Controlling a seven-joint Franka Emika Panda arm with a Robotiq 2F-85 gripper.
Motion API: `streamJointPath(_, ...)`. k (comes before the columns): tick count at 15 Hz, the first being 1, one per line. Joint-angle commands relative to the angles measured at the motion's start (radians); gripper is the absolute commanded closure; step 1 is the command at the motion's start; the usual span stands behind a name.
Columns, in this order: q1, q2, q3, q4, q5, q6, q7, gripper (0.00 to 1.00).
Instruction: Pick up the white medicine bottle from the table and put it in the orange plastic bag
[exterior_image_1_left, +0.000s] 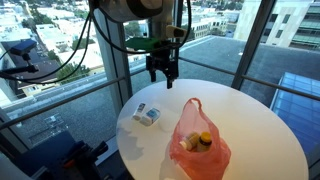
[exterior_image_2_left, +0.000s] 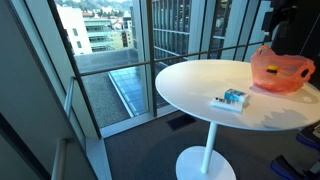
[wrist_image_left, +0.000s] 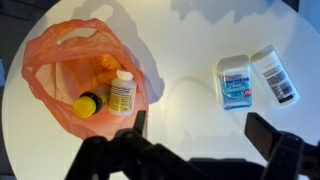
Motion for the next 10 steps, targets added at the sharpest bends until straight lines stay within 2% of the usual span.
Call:
streamJointPath(1,-0.002,-0.066,0.006,-0.036,0.014,-0.008,-0.023,0.00)
streamJointPath(10,-0.004,-0.044,0.007,-0.022,0.009,-0.007,-0.005,0.00)
